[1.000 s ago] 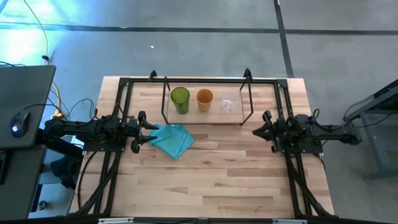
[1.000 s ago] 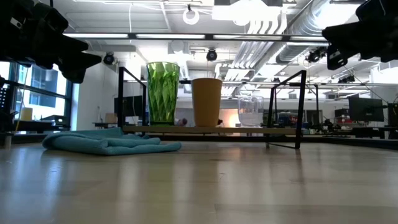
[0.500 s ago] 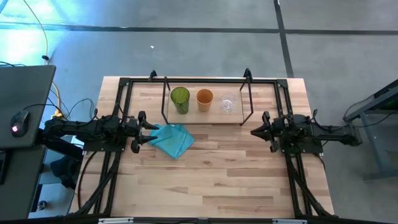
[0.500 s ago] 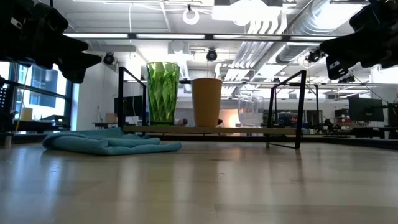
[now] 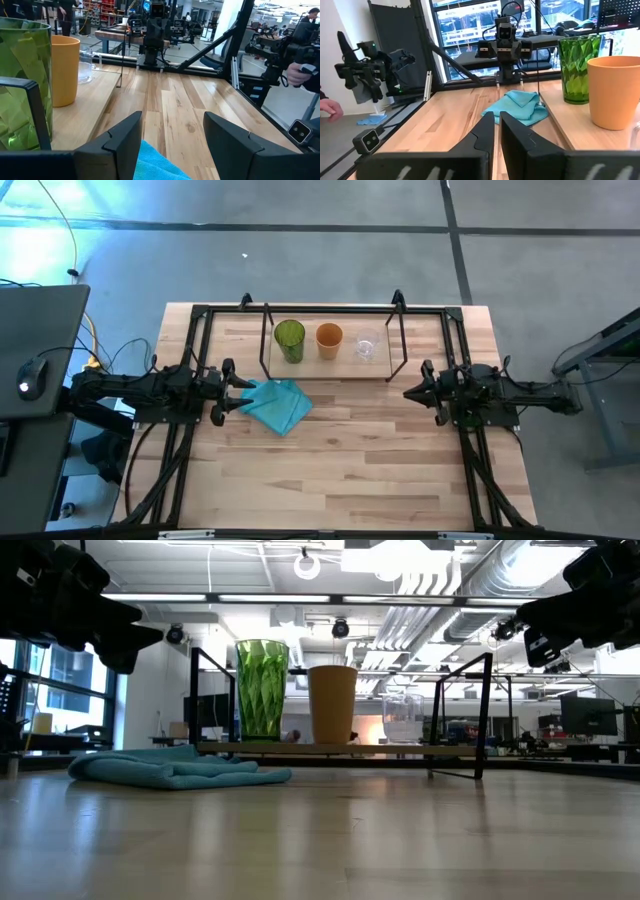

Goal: Stack small to large cups/mugs on shelf
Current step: Return to Home Position

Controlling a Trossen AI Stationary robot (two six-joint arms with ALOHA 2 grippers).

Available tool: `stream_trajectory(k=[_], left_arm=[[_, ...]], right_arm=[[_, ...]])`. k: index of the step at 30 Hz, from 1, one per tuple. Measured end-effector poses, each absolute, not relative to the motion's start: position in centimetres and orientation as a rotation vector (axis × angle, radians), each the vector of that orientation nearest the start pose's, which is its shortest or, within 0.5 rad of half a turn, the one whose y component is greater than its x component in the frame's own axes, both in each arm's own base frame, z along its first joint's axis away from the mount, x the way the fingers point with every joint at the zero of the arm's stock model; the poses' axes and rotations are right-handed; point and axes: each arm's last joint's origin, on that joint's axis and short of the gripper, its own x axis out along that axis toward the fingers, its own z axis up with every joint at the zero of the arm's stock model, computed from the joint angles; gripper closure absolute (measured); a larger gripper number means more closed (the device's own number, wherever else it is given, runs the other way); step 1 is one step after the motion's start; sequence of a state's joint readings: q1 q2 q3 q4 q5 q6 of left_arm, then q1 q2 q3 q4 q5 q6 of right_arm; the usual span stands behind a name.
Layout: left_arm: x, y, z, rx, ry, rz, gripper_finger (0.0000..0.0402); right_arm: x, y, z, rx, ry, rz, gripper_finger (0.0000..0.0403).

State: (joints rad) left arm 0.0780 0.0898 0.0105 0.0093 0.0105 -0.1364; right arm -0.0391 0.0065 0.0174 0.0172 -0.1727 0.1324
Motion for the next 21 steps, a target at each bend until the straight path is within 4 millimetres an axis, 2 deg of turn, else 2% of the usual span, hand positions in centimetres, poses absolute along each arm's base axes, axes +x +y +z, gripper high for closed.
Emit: stream_trajectory(k=[9,21], left_arm=[[10.22,0.77,16.07,-0.139,0.066,0.072,0.0202],[10.22,0.77,16.07,-0.139,0.066,0.072,0.0202]], right_arm=[[9.70,-0.12,16.93,0.096,-0.012,0.051,0.0384],[9.68,0.06,17.00,0.095,-0.016,0.113,0.0384]])
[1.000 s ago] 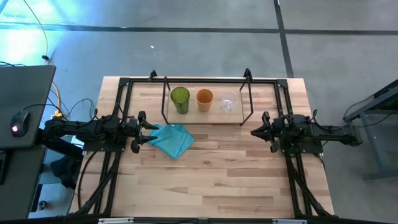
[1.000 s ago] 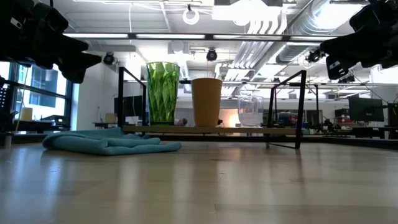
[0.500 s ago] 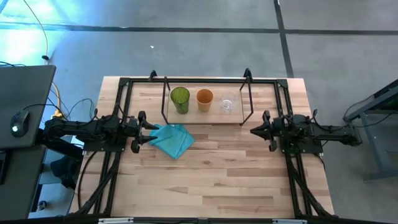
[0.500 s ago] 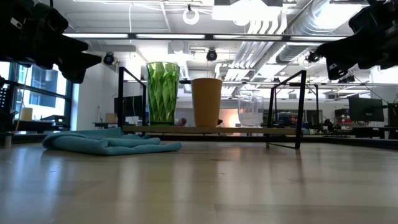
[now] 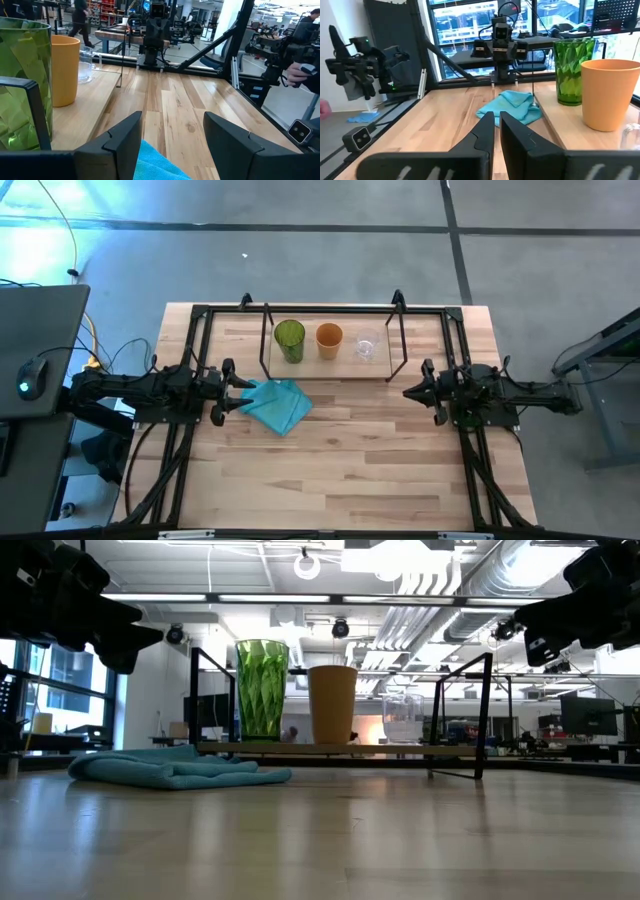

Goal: Stack small to large cups/mugs on shelf
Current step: Return to Home Position

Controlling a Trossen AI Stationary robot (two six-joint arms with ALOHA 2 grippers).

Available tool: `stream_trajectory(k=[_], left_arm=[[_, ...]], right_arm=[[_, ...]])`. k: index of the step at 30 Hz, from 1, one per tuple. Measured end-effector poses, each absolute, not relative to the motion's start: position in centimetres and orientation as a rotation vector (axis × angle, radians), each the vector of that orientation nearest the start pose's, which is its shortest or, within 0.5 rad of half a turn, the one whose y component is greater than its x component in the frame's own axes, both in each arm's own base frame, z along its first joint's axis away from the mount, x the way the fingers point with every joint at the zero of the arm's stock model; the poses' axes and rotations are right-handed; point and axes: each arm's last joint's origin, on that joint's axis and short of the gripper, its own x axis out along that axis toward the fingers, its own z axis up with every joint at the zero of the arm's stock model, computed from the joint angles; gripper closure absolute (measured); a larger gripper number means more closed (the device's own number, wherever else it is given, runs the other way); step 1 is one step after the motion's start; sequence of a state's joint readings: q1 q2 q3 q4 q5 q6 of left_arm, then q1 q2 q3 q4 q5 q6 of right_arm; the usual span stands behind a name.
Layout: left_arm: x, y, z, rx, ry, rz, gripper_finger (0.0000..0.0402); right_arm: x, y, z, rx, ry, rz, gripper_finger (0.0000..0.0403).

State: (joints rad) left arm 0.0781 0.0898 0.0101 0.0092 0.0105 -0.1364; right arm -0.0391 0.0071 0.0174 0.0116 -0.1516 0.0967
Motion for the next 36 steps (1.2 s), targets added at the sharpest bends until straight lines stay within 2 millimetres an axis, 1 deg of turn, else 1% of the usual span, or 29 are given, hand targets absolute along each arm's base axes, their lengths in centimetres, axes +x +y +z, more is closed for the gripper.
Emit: stream_trajectory(k=[4,7,9,11,14,16,18,23,26,29,36], left_arm=[[10.22,0.77,16.07,-0.139,0.066,0.072,0.0202],[10.22,0.77,16.07,-0.139,0.066,0.072,0.0202],[10.22,0.77,16.07,-0.139,0.066,0.072,0.0202],[10.22,0.77,16.07,-0.139,0.066,0.072,0.0202],[10.22,0.77,16.07,-0.139,0.066,0.073,0.0202],[10.22,0.77,16.07,-0.139,0.066,0.072,0.0202],[10.22,0.77,16.07,-0.139,0.066,0.072,0.0202],[10.22,0.77,16.07,-0.139,0.066,0.072,0.0202],[10.22,0.77,16.07,-0.139,0.066,0.072,0.0202],[10.22,0.77,16.07,-0.139,0.065,0.073,0.0202],[10.22,0.77,16.07,-0.139,0.066,0.072,0.0202]], right_arm=[[9.69,-0.03,16.97,0.069,-0.016,0.083,0.0384],[9.70,-0.28,16.82,-0.037,-0.003,-0.006,0.0384],[9.70,-0.34,16.79,-0.066,0.001,-0.025,0.0384],[9.70,-0.30,16.80,-0.073,-0.001,-0.013,0.0384],[9.69,-0.04,16.96,-0.091,-0.021,0.078,0.0384],[9.67,0.12,17.05,-0.091,-0.033,0.133,0.0384],[9.67,0.17,17.07,-0.090,-0.035,0.148,0.0384],[9.69,0.00,16.99,-0.028,-0.023,0.092,0.0384],[9.69,0.00,16.99,-0.022,-0.021,0.089,0.0384],[9.69,-0.01,16.98,0.019,-0.019,0.089,0.0384],[9.69,0.00,16.99,0.024,-0.020,0.092,0.0384]])
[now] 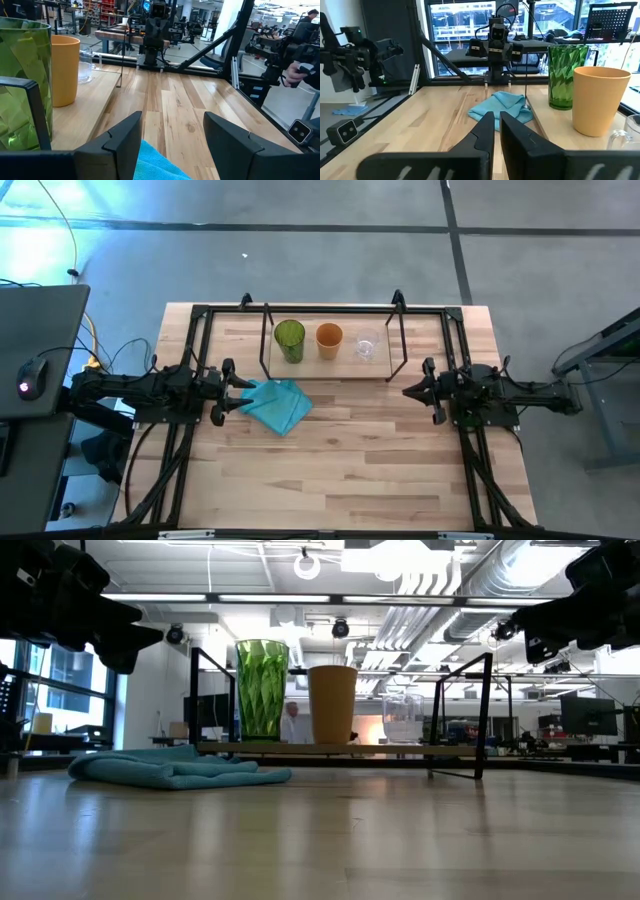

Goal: Stack small to large cups/mugs on shelf
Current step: Return to Home Position

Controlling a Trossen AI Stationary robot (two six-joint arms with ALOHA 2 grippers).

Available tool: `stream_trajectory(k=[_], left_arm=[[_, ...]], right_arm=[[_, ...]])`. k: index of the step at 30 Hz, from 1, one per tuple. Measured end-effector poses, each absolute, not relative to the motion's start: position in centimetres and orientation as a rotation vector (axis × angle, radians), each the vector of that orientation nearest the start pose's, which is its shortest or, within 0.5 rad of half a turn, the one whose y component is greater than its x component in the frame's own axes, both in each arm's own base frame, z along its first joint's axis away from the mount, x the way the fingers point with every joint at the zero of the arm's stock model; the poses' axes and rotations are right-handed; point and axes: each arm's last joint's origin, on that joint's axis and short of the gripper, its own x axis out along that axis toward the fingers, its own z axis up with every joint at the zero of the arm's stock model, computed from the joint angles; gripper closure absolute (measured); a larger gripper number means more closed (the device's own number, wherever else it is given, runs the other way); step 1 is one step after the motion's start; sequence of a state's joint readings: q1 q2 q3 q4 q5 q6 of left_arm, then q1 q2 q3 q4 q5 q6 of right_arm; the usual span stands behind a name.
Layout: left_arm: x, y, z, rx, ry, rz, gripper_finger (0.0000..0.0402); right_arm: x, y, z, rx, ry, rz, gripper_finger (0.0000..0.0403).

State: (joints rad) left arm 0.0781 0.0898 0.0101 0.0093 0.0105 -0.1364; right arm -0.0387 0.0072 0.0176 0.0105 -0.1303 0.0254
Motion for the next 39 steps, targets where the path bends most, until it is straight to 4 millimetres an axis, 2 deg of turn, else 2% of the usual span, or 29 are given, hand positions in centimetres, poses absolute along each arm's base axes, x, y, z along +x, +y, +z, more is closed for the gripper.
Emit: stream_trajectory(k=[6,10,33,39], left_arm=[[10.22,0.77,16.07,-0.139,0.066,0.072,0.0202],[10.22,0.77,16.07,-0.139,0.066,0.073,0.0202],[10.22,0.77,16.07,-0.139,0.066,0.072,0.0202],[10.22,0.77,16.07,-0.139,0.066,0.072,0.0202]], right_arm=[[9.69,-0.01,16.98,0.024,-0.019,0.088,0.0384],[9.59,-0.20,17.02,0.025,0.016,0.021,0.0384],[9.56,-0.03,17.11,0.023,0.011,0.079,0.0384],[9.56,-0.04,17.11,0.095,0.013,0.077,0.0384]])
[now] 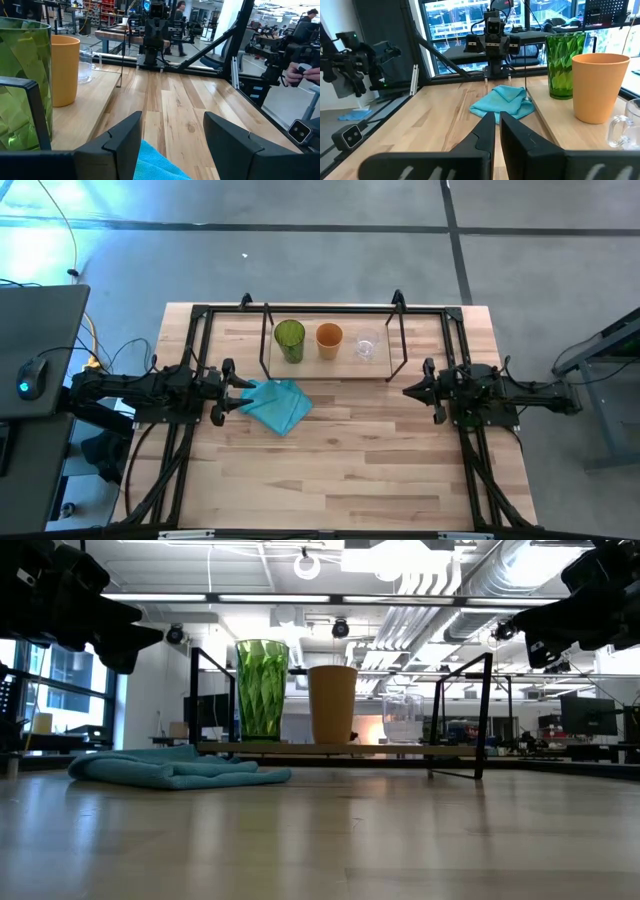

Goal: Stack small to large cups/mugs on shelf
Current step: Return to Home Position

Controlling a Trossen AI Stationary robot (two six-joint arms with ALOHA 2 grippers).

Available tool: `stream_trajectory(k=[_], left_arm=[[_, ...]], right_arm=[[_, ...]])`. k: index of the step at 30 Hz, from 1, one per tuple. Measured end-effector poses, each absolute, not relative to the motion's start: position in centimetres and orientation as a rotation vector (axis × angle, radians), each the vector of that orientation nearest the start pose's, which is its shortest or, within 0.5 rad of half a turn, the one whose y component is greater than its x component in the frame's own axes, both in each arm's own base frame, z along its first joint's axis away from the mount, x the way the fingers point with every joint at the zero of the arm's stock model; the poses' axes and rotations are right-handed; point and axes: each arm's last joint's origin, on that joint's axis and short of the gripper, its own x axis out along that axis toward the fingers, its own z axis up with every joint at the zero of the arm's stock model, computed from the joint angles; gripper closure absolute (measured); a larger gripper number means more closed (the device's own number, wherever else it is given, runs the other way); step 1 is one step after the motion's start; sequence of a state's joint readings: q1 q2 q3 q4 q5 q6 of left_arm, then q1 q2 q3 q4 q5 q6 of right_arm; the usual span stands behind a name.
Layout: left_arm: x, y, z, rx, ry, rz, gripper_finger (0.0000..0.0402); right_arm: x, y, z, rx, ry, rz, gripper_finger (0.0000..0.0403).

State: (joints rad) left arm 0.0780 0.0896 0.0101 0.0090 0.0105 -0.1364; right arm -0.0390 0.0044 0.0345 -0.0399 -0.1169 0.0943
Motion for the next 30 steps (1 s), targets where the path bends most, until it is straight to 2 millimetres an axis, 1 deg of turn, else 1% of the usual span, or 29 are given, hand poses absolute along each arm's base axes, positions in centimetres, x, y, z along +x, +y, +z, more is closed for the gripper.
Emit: stream_trajectory(k=[30], left_arm=[[10.22,0.77,16.07,-0.139,0.066,0.072,0.0202]], right_arm=[[9.57,-0.07,17.10,0.098,0.014,0.066,0.0384]])
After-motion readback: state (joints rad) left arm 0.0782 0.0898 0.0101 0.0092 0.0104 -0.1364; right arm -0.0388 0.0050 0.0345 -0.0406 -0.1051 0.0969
